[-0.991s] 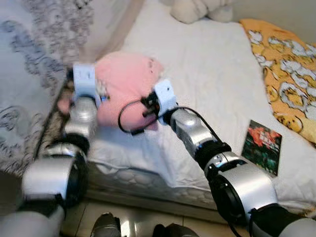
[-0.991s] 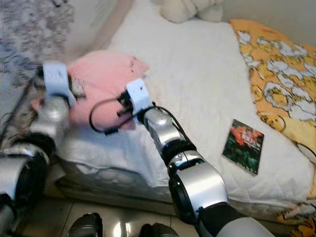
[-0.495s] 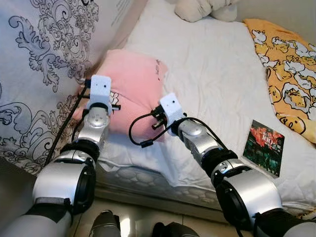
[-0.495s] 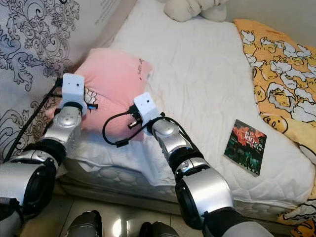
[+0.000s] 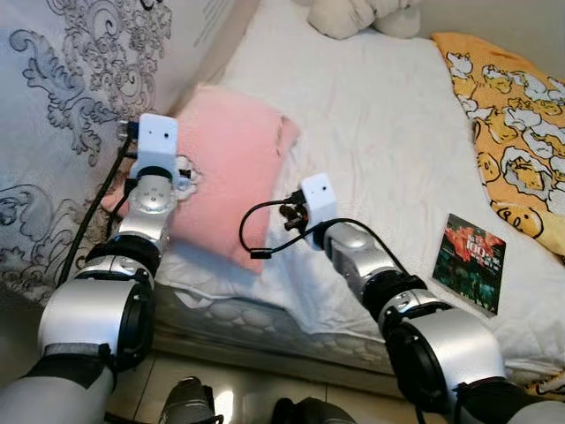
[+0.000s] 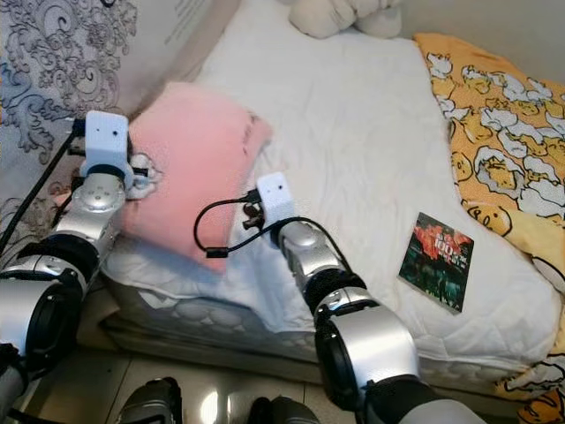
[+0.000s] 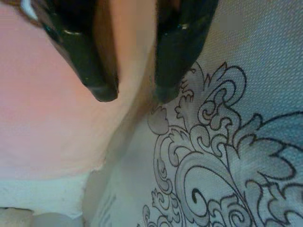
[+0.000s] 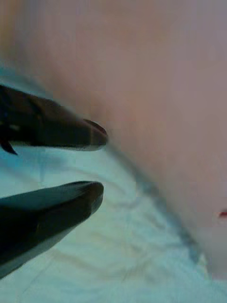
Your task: Clean up the room
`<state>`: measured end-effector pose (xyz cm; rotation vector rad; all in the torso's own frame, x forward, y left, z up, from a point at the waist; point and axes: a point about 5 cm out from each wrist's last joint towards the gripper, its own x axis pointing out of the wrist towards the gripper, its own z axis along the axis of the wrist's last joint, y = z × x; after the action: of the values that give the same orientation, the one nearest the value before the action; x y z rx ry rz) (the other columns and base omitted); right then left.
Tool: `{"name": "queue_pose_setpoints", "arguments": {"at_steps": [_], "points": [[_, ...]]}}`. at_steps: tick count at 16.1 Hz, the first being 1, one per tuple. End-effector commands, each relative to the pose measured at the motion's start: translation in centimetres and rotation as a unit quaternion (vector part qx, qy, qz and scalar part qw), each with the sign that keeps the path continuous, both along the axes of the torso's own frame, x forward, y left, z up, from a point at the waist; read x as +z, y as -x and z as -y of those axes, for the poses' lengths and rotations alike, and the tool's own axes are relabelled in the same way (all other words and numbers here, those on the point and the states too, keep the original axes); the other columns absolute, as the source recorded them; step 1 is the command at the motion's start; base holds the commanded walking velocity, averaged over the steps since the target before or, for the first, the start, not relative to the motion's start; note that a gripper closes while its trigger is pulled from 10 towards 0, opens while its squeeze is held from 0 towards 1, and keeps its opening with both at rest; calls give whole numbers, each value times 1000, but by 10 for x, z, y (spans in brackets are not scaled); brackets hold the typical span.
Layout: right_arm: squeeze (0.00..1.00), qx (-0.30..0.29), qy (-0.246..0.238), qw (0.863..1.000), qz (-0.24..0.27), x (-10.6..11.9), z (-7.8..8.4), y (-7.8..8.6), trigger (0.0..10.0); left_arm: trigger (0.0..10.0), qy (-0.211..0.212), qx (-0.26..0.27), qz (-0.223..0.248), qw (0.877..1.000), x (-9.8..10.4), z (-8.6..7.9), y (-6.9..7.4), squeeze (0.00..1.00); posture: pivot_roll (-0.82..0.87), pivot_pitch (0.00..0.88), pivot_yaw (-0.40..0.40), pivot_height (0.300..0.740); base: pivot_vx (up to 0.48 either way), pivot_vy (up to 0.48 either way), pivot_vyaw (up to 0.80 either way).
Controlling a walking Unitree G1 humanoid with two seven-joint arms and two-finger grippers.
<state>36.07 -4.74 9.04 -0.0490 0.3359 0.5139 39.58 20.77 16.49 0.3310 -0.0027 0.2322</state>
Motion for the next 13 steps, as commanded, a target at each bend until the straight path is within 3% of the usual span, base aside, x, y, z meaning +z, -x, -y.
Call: {"name": "queue_pose_setpoints", "arguments": {"at_steps": [1, 5, 6, 7, 10, 11, 13], "points": [[1000, -17, 2, 1000, -12, -6, 9, 1, 10000, 10000, 1, -16, 10, 1000, 7, 11, -4, 1000, 67, 120, -180, 740, 0, 0, 0], [1000, -23, 35, 999, 19, -5, 21, -1, 10000, 10000, 39, -33, 18, 999, 1, 24, -3, 1000, 66, 94, -168, 740, 0, 0, 0], [1000, -29, 37, 997, 57, 3, 26, -5, 10000, 10000, 45, -36, 39, 998, 6, 23, -3, 1000, 67, 78, -161, 740, 0, 0, 0], [1000, -43, 28, 993, 103, 14, 33, -9, 10000, 10000, 38, -51, 72, 995, 13, 26, -2, 1000, 70, 59, -149, 740, 0, 0, 0], [1000, -98, -7, 983, 153, 21, 52, -8, 10000, 10000, 15, -100, 101, 990, 10, 35, 5, 1000, 69, 19, -128, 740, 0, 0, 0], [1000, -119, -21, 979, 162, 18, 61, -3, 10000, 10000, 16, -116, 101, 988, 3, 37, 10, 1000, 72, 0, -115, 740, 0, 0, 0], [1000, -211, -69, 957, 185, 6, 100, 29, 10000, 10000, 47, -173, 78, 981, -32, 50, 37, 1000, 55, 0, -73, 740, 0, 0, 0]]}}
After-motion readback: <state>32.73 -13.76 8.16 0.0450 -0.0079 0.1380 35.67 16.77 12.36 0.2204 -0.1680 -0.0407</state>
